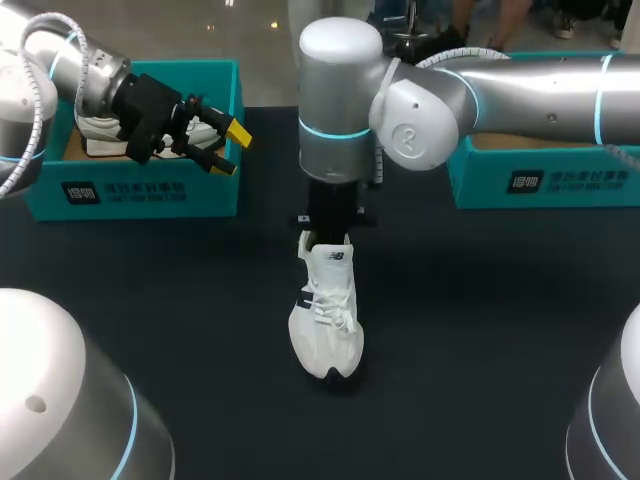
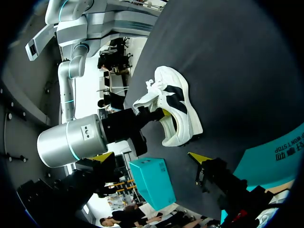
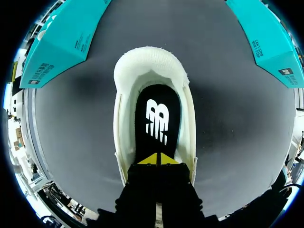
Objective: Take the shoe out of the shoebox, open the shoe tongue, remove and reinsert the insole, then place the shoe into the shoebox
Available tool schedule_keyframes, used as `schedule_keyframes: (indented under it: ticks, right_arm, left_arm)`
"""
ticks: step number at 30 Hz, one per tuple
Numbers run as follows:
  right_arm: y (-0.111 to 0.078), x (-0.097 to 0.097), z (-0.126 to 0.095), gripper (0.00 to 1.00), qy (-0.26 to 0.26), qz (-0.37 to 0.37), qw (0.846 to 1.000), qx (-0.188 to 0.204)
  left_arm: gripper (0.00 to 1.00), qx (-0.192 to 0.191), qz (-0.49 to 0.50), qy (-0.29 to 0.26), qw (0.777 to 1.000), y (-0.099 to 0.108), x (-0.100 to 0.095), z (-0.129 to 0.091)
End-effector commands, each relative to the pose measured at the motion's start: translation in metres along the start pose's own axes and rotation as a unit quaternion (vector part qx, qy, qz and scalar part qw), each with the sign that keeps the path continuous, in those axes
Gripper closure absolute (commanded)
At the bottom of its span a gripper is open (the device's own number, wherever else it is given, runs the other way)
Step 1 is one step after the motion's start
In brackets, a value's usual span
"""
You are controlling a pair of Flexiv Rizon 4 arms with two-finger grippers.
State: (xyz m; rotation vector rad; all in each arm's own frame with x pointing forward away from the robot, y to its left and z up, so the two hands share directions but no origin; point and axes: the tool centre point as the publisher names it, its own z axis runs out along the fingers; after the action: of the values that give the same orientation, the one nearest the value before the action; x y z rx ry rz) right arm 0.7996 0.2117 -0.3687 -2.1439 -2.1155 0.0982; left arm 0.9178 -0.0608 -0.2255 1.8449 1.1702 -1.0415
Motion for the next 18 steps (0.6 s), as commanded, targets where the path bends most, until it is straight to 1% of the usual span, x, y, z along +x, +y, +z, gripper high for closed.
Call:
schedule_keyframes:
  ticks: [1,7,14,15,16,17,18]
  right_arm:
    - [-0.003,-0.005,-0.01,1.0,-0.003,0.001,1.0,0.011]
    - [-0.008,-0.003,-0.011,1.0,-0.004,0.0,0.999,0.034]
    - [-0.011,-0.001,-0.01,1.0,-0.012,0.001,0.998,0.054]
    - [-0.012,-0.001,-0.01,0.75,-0.012,0.002,0.998,0.055]
    - [-0.012,-0.002,-0.011,0.64,-0.013,0.002,0.998,0.055]
    - [-0.013,-0.002,-0.011,0.58,-0.014,0.003,0.998,0.057]
    - [-0.013,-0.002,-0.012,0.05,-0.015,0.004,0.998,0.057]
  left_arm:
    - [0.0,0.0,0.001,0.001,1.0,0.0,0.0,0.0]
    - [0.0,0.0,0.001,0.001,1.0,0.0,0.0,0.0]
    - [0.0,0.0,0.001,0.001,1.0,0.0,0.0,0.0]
    - [0.0,0.0,0.001,0.001,1.0,0.0,0.0,0.0]
    - [0.0,0.0,0.001,0.001,1.0,0.0,0.0,0.0]
    - [0.0,0.0,0.001,0.001,1.0,0.0,0.0,0.0]
    - [0.0,0.0,0.001,0.001,1.0,0.0,0.0,0.0]
